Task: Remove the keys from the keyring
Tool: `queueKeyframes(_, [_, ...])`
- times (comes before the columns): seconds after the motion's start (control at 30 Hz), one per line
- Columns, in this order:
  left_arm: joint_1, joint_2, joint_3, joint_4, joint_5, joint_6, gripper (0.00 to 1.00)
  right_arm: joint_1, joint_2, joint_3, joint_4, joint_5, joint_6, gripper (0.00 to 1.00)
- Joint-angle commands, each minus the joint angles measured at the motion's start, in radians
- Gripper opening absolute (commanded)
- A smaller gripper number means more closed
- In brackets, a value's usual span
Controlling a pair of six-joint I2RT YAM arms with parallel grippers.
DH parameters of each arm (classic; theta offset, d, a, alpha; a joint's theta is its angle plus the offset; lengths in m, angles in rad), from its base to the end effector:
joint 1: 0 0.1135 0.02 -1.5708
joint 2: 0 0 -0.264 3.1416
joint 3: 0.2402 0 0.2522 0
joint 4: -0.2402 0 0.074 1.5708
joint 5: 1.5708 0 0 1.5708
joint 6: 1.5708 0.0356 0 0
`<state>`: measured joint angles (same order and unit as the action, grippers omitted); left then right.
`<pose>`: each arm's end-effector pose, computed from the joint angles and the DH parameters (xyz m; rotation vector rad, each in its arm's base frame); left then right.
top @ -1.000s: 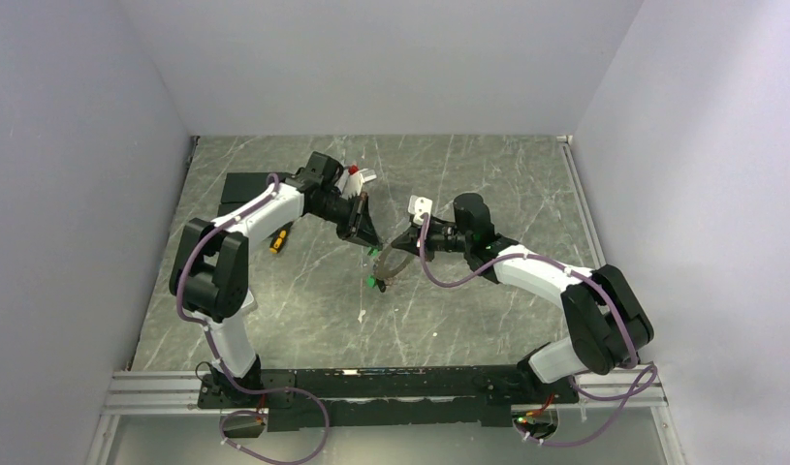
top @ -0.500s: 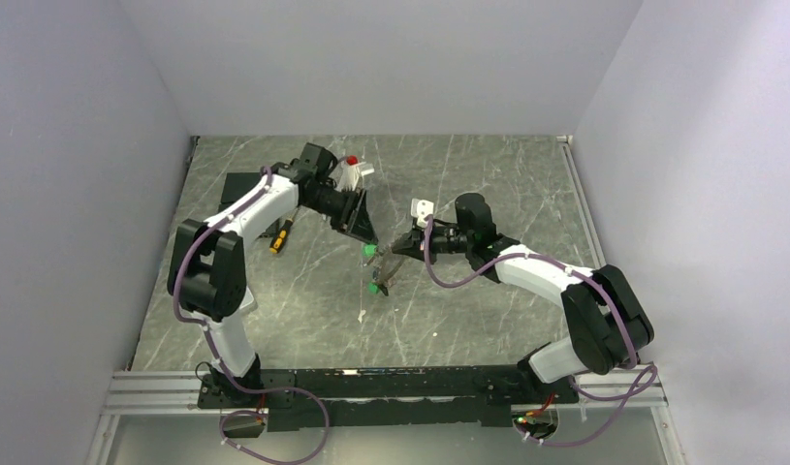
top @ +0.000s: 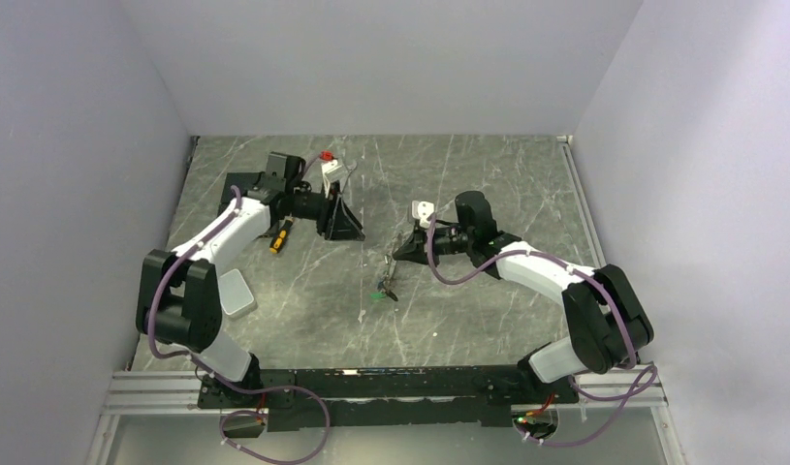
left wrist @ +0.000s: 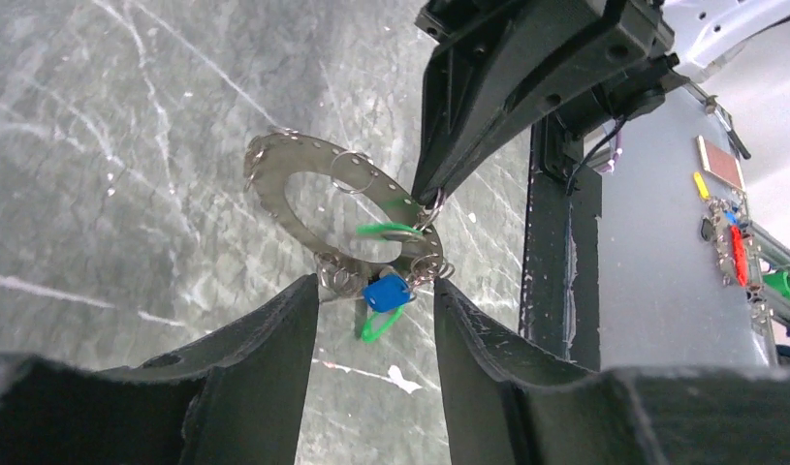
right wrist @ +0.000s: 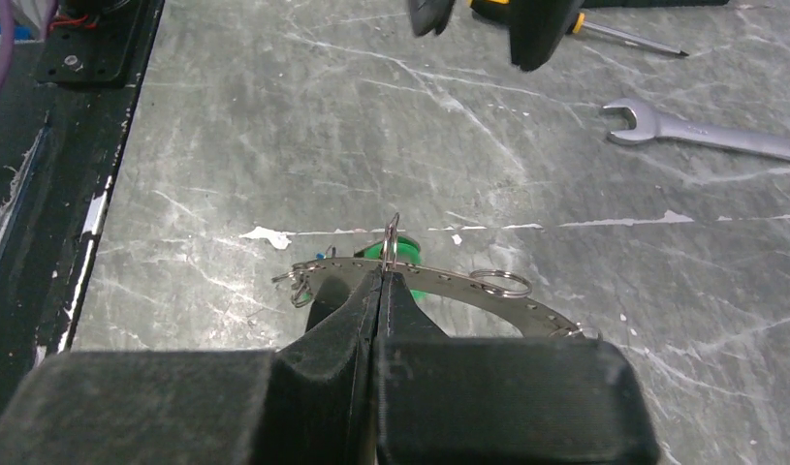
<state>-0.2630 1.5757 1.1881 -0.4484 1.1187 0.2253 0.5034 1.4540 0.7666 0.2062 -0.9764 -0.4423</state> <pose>0.3111 -0.1169 0.2740 1.0010 1.9199 -1.3328 0.2485 0.1705 0.2232 -1.3886 1.3919 1.0281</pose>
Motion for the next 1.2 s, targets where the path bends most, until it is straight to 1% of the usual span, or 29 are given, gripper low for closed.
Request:
queueKeyframes(0.0, [-0.023,0.010,-0.057,0.197,0.133,0.068,0.50,-0.021,0.003,0.042,0.023,-0.072,0.009,0.00])
queueKeyframes(0.07, [-0.054,0.022,-0.053,0.145,0.135,0.151,0.48,-0.025,0.003,0.037,0.048,-0.078,0.033,0.00])
queueKeyframes(0.13, [-0.087,0.032,-0.056,0.123,0.124,0.201,0.46,-0.025,0.006,0.036,0.056,-0.082,0.041,0.00])
queueKeyframes(0.33, [-0.139,0.061,-0.075,0.237,0.120,0.168,0.42,-0.025,0.024,0.043,0.075,-0.095,0.066,0.00])
queueKeyframes(0.5, [-0.177,0.073,-0.061,0.205,0.115,0.204,0.35,-0.026,0.023,0.047,0.075,-0.100,0.074,0.00])
queueKeyframes(0.63, [-0.195,0.079,-0.064,0.178,0.105,0.237,0.27,-0.026,0.023,0.042,0.083,-0.100,0.082,0.00])
queueKeyframes(0.83, [-0.200,0.081,-0.079,0.185,0.102,0.232,0.18,-0.028,0.024,0.041,0.102,-0.105,0.102,0.00])
queueKeyframes(1.17, [-0.209,0.083,-0.092,0.178,0.073,0.233,0.17,-0.042,0.019,0.025,0.144,-0.115,0.140,0.00])
